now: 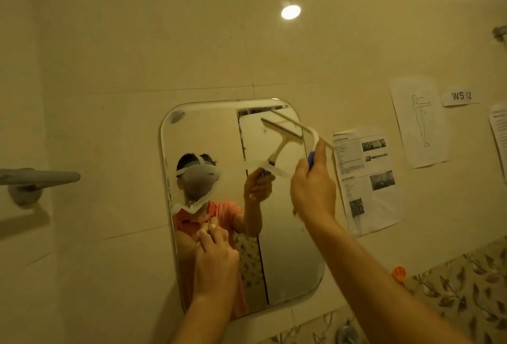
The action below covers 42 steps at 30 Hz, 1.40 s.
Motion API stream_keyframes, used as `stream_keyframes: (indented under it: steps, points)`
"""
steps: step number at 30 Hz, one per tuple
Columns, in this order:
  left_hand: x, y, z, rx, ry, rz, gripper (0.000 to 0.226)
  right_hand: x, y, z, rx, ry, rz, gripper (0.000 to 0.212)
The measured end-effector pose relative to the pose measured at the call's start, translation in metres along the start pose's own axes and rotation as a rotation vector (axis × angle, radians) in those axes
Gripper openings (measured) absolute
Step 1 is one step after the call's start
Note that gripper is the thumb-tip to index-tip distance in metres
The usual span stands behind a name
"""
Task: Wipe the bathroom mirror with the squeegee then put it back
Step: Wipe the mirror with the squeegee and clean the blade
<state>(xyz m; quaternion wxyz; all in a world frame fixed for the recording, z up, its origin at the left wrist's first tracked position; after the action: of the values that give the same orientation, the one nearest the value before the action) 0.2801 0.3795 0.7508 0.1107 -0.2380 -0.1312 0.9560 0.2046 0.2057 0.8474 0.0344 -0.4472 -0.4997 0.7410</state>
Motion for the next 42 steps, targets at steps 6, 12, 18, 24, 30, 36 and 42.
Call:
stream_keyframes:
  steps: [6,12,18,24,30,36,42]
  points:
    - [-0.004,-0.003,-0.006,0.030,0.025,-0.010,0.045,-0.046,-0.036,0.003,0.121,-0.066,-0.055,0.057]
    - [-0.008,-0.003,-0.013,0.047,0.054,0.005,0.049,0.006,0.019,-0.020,0.141,-0.044,-0.136,0.063]
    - [-0.010,-0.002,-0.014,0.036,0.074,0.011,0.047,0.071,0.071,-0.043,0.216,-0.037,-0.163,0.063]
    - [-0.010,-0.001,-0.014,0.040,0.085,0.011,0.047,0.102,0.083,-0.057,0.212,-0.097,-0.228,0.065]
    - [-0.007,-0.002,-0.011,0.041,0.068,0.011,0.046,0.106,0.077,-0.039,0.126,-0.132,-0.208,0.062]
    - [-0.003,-0.002,-0.007,0.026,0.044,0.012,0.043,0.053,0.015,0.002,-0.084,-0.038,-0.093,0.054]
    - [-0.008,-0.005,-0.011,0.052,0.029,0.004,0.053,-0.010,-0.042,0.007,-0.109,-0.078,-0.080,0.053]
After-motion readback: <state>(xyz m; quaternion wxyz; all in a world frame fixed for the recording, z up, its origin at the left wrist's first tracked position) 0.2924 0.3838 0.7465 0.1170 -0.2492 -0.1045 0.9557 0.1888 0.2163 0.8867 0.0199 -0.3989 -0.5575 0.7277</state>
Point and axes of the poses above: each hand's wrist, its own x-axis away from the middle knuckle, its own z-axis out of the back of the hand, y = z × x, the point moved 3 cm from there along -x, towards the middle knuckle, and after that the axes turned 15 degrees about -y, right-handed, at the moved point
